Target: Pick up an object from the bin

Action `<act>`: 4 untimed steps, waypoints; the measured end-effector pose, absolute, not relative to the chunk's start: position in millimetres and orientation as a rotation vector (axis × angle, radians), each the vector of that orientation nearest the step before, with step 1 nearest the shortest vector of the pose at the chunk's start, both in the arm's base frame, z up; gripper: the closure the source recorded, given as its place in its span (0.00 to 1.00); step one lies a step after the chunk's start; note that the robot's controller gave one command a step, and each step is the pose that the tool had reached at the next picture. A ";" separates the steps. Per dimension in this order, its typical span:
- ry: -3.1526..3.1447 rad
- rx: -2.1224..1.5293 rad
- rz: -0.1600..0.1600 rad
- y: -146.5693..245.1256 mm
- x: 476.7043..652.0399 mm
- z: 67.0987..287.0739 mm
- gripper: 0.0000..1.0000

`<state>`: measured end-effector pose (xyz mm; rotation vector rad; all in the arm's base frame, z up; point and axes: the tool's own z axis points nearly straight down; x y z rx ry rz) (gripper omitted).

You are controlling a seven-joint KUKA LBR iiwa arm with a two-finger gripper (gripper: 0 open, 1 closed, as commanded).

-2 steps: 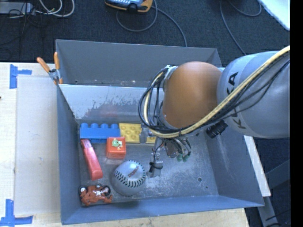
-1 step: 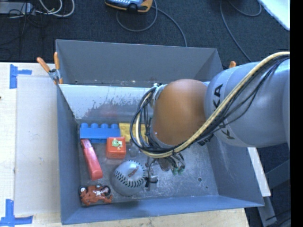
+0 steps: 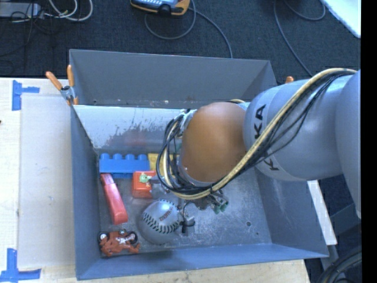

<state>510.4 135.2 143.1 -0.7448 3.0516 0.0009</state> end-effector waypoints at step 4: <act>2.960 -1.091 -0.008 154.4 538.8 87.1 1.00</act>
Offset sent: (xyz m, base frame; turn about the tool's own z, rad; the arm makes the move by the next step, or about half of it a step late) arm 0.0181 0.0038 -0.0559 -0.3058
